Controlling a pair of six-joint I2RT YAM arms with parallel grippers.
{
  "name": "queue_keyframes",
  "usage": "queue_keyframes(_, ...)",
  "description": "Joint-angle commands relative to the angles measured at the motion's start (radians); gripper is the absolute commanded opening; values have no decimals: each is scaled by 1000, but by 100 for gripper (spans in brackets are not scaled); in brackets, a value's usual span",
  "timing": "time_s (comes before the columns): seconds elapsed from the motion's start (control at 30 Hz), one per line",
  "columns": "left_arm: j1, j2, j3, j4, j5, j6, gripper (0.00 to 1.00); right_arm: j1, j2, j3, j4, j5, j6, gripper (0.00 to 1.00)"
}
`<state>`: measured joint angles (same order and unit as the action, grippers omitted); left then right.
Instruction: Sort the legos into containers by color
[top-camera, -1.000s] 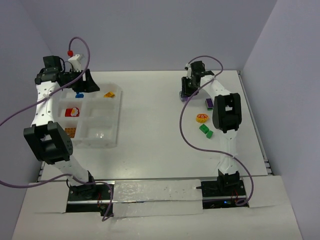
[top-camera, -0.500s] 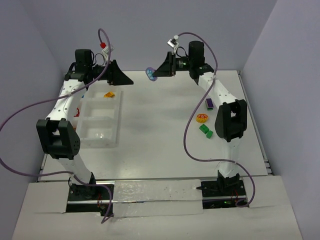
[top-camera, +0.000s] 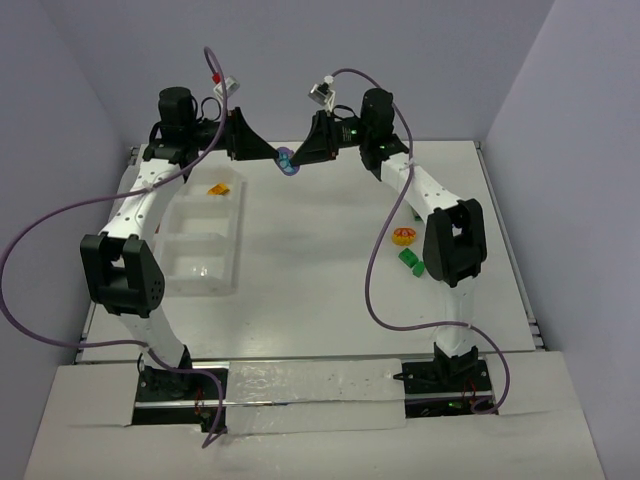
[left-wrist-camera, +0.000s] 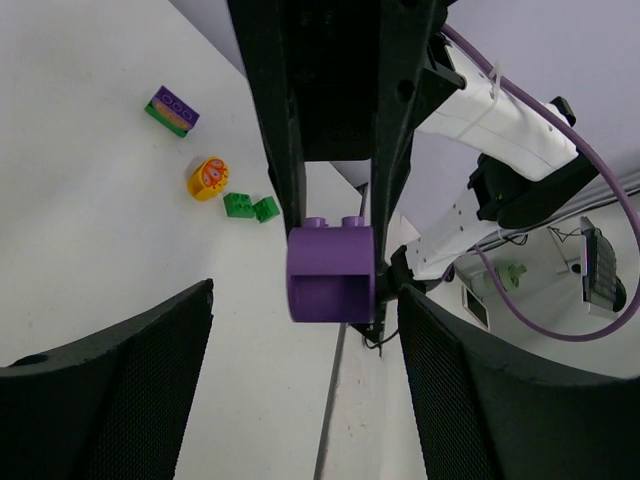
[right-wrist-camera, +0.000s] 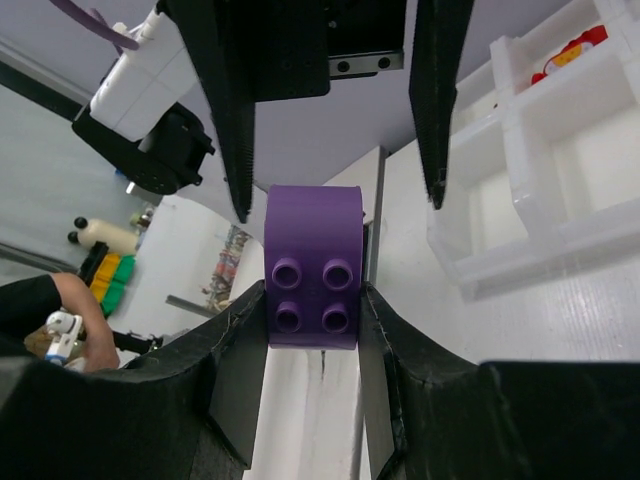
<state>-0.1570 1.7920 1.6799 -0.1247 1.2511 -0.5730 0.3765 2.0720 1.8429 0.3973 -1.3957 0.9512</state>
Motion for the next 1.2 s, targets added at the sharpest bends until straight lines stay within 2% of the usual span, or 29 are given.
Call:
queue_keyframes(0.0, -19, -8, -1, 77, 43, -37, 79, 10, -55, 64, -209, 22, -174, 0)
queue_keyframes(0.07, -28, -6, -5, 77, 54, -42, 75, 13, -51, 102, -346, 47, -292, 0)
queue_keyframes(0.13, -33, -4, -6, 73, 59, -45, 71, 14, -50, 113, -374, 55, -330, 0)
queue_keyframes(0.2, -39, -1, -10, 77, 75, -54, 65, 15, -49, 117, -376, 58, -324, 0)
queue_keyframes(0.27, -45, -1, -22, 91, 92, -73, 53, 15, -48, 120, -370, 62, -321, 0)
queue_keyframes(0.33, -48, -2, -33, 102, 98, -84, 49, 16, -49, 123, -370, 64, -322, 0)
queue_keyframes(0.43, -52, 1, -49, 140, 110, -117, 38, 20, -46, 130, -368, 59, -319, 0)
queue_keyframes(0.5, -53, 2, -62, 184, 119, -149, 25, 21, -46, 125, -368, 55, -314, 6)
queue_keyframes(0.53, -53, 2, -67, 197, 127, -168, 11, 21, -46, 123, -370, 56, -313, 14)
queue_keyframes(0.57, -51, -1, -70, 206, 128, -169, 4, 21, -47, 120, -372, 59, -314, 32)
queue_keyframes(0.63, -42, -15, -83, 184, 122, -159, 0, 14, -51, 115, -397, 74, -327, 63)
queue_keyframes(0.67, -25, -37, -100, 152, 112, -133, 0, 4, -59, 119, -467, 100, -360, 99)
queue_keyframes(0.7, -10, -51, -111, 129, 93, -82, 0, -1, -63, 124, -519, 117, -440, 100)
queue_keyframes(0.73, 19, -74, -121, 31, 79, -46, 0, -16, -74, 135, -626, 167, -485, 100)
queue_keyframes(0.77, 46, -91, -121, -65, 53, 55, 0, -25, -84, 145, -721, 230, -589, 100)
queue_keyframes(0.8, 72, -106, -119, -162, 23, 175, 0, -32, -95, 155, -811, 296, -711, 100)
queue_keyframes(0.87, 131, -134, -101, -414, -107, 407, 0, -46, -142, 154, -957, 470, -830, 100)
queue_keyframes(0.97, 197, -145, -88, -670, -355, 659, 0, -67, -214, 69, -1027, 688, -925, 100)
queue_keyframes(1.03, 227, -186, -159, -680, -584, 691, 0, -85, -274, -39, -1030, 784, -943, 100)
queue_keyframes(1.13, 241, -268, -287, -553, -860, 668, 0, -125, -345, -129, -1033, 949, -977, 100)
queue_keyframes(1.17, 241, -299, -348, -511, -995, 667, 0, -143, -363, -180, -1032, 1000, -991, 100)
